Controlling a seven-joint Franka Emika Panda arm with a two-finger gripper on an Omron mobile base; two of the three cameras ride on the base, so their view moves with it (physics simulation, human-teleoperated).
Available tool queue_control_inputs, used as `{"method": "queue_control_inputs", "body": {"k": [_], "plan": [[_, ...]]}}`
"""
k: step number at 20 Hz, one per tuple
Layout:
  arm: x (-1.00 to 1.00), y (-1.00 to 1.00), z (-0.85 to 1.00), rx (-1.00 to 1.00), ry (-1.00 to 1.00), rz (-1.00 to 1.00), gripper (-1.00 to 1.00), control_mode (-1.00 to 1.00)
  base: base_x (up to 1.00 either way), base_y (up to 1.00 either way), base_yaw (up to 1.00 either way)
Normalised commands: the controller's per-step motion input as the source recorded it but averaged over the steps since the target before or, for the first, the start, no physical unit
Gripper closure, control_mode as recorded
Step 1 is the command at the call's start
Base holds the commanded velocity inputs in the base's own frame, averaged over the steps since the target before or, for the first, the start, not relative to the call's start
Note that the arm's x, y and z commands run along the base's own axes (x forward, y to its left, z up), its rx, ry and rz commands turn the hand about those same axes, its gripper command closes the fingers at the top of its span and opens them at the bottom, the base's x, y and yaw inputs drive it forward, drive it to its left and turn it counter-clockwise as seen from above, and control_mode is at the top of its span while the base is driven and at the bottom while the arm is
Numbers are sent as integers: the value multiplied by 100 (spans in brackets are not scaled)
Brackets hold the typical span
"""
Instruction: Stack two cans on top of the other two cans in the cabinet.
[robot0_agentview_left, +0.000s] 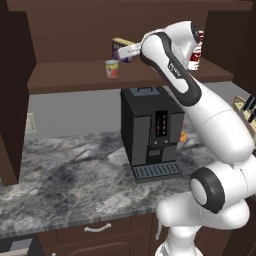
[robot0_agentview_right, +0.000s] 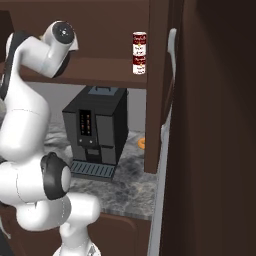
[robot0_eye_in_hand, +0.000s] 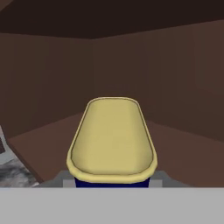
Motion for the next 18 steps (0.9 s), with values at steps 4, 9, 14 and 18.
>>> {"method": "queue_control_inputs", "body": {"k": [4,9,14,18], "plan": [[11,12,-6,-6,4,0,100,-100,0,0,0],[11,4,0,-4,3,2,100,-100,0,0,0],[10,0,-3,-5,4,4,100,-100,0,0,0],[7,0,-1,-2,2,4,100,-100,0,0,0]]}}
